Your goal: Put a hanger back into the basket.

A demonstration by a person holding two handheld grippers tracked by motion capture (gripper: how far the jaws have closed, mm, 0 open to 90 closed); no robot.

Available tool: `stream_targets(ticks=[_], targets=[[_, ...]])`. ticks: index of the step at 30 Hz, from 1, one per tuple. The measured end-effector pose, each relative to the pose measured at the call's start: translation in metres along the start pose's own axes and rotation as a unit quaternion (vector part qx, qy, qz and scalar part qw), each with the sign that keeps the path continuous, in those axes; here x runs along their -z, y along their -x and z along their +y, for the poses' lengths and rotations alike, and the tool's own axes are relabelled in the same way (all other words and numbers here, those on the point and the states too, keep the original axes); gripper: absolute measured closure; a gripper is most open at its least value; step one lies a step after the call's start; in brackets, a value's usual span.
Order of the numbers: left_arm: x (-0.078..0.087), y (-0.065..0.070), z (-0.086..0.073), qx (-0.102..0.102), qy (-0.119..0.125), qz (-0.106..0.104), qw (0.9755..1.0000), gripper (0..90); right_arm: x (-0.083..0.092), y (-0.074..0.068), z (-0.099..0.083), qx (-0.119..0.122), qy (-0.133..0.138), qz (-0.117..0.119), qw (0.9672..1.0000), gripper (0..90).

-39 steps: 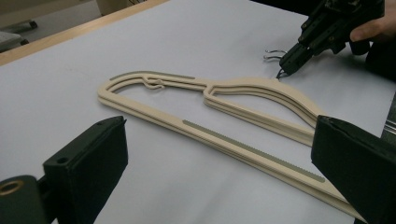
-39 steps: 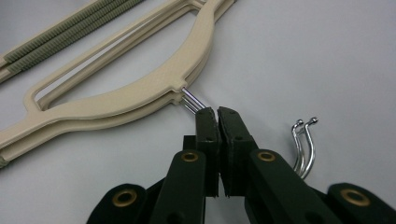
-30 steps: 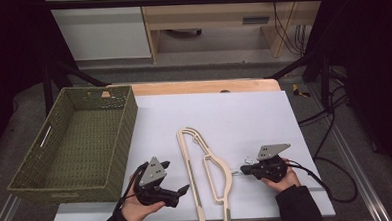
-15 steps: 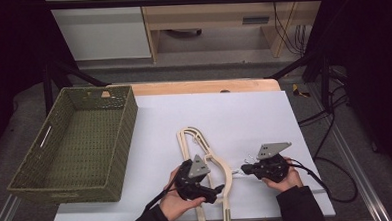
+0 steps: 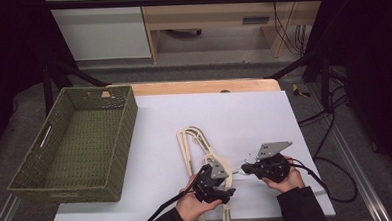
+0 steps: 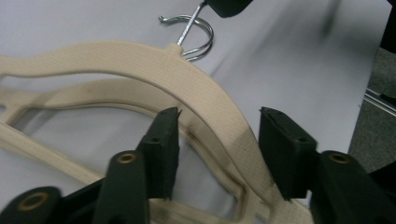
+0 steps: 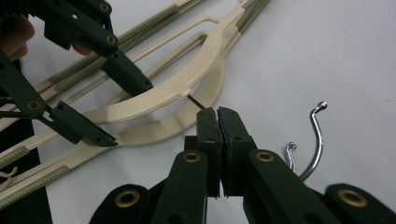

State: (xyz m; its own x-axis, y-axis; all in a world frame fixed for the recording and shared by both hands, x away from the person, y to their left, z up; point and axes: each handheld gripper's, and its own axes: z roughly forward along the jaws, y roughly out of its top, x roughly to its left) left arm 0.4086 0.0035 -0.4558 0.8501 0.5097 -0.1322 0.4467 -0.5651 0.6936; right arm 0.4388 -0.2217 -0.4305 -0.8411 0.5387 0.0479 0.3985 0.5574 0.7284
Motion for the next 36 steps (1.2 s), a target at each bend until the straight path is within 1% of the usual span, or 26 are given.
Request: stream_targets(ticks=[2,3,4,6,9,11,12,13,14,15,16,17,19,21,23,24,25,26,27,28,29,30,32,33,34,36], targets=[[0.000,0.000,0.000,0.008,0.001,-0.009,0.9999,57.5,0.001,-0.001,0.001,0.003,-0.001,-0.001,1.0000,88.8],[0.000,0.001,0.000,0.010,0.001,-0.007,0.9999,60.1,0.001,-0.002,0.002,0.003,-0.003,-0.005,1.0000,88.7],[0.000,0.002,0.000,0.012,0.002,-0.004,0.9999,60.7,0.001,-0.003,0.002,0.001,-0.003,-0.006,1.0000,88.8],[0.001,0.003,-0.001,0.017,-0.001,-0.003,0.9998,62.1,0.001,-0.003,0.003,0.006,-0.005,-0.008,0.9999,88.7],[0.003,0.003,-0.001,0.027,0.000,0.006,0.9996,65.7,0.002,-0.004,0.003,0.000,-0.004,-0.013,0.9999,88.5],[0.004,0.003,-0.002,0.034,0.003,0.012,0.9993,67.9,0.003,-0.004,0.003,0.002,-0.005,-0.012,0.9999,88.1],[0.005,0.003,-0.002,0.039,0.005,0.017,0.9991,69.0,0.004,-0.005,0.003,0.002,-0.007,-0.012,0.9999,87.8],[0.007,0.003,-0.003,0.037,0.004,0.022,0.9991,70.1,0.004,-0.006,0.003,0.000,-0.004,-0.014,0.9999,87.4],[0.007,0.003,-0.003,0.042,0.007,0.027,0.9987,71.2,0.004,-0.007,0.003,-0.001,-0.006,-0.014,0.9999,86.9],[0.009,0.003,-0.004,0.044,0.010,0.033,0.9984,72.5,0.005,-0.007,0.003,0.006,-0.009,-0.015,0.9998,86.1],[0.010,0.002,-0.004,0.043,0.008,0.035,0.9984,73.3,0.005,-0.009,0.004,0.006,-0.007,-0.015,0.9998,85.3],[0.012,0.001,-0.004,0.046,0.009,0.035,0.9983,73.8,0.006,-0.010,0.004,0.009,-0.010,-0.014,0.9998,84.8],[0.014,0.000,-0.005,0.052,0.009,0.041,0.9978,74.3,0.007,-0.012,0.006,0.010,-0.007,-0.013,0.9998,82.8],[0.016,0.000,-0.006,0.051,0.007,0.045,0.9977,74.7,0.008,-0.014,0.008,0.014,-0.002,-0.015,0.9998,80.0],[0.018,-0.001,-0.008,0.051,0.006,0.047,0.9976,74.9,0.012,-0.016,0.010,0.018,0.007,-0.014,0.9997,77.1],[0.018,-0.002,-0.009,0.054,0.010,0.049,0.9973,74.9,0.015,-0.017,0.011,0.020,0.012,-0.016,0.9996,75.9],[0.020,-0.003,-0.010,0.051,0.006,0.047,0.9976,75.0,0.018,-0.019,0.012,0.019,0.020,-0.015,0.9995,73.8],[0.021,-0.003,-0.011,0.057,0.014,0.049,0.9970,75.1,0.021,-0.020,0.014,0.019,0.032,-0.016,0.9992,70.8],[0.023,-0.005,-0.011,0.054,0.011,0.050,0.9972,75.1,0.024,-0.023,0.016,0.017,0.041,-0.018,0.9988,69.1],[0.025,-0.006,-0.011,0.053,0.010,0.050,0.9973,75.2,0.027,-0.025,0.018,0.017,0.051,-0.018,0.9984,65.3],[0.026,-0.006,-0.011,0.057,0.015,0.051,0.9969,75.2,0.029,-0.028,0.021,0.014,0.065,-0.018,0.9976,59.9],[0.028,-0.007,-0.010,0.057,0.017,0.052,0.9969,75.2,0.031,-0.031,0.023,0.012,0.078,-0.017,0.9967,57.3],[0.032,-0.009,-0.010,0.060,0.021,0.052,0.9966,75.3,0.033,-0.037,0.028,0.012,0.097,-0.015,0.9951,48.1],[0.035,-0.011,-0.010,0.058,0.020,0.051,0.9968,75.4,0.034,-0.040,0.030,0.010,0.106,-0.012,0.9942,44.5],[0.037,-0.012,-0.010,0.062,0.024,0.052,0.9965,75.4,0.034,-0.042,0.032,0.007,0.114,-0.010,0.9934,40.3],[0.043,-0.015,-0.009,0.063,0.029,0.054,0.9961,75.5,0.036,-0.046,0.034,0.004,0.129,-0.013,0.9916,33.8]])
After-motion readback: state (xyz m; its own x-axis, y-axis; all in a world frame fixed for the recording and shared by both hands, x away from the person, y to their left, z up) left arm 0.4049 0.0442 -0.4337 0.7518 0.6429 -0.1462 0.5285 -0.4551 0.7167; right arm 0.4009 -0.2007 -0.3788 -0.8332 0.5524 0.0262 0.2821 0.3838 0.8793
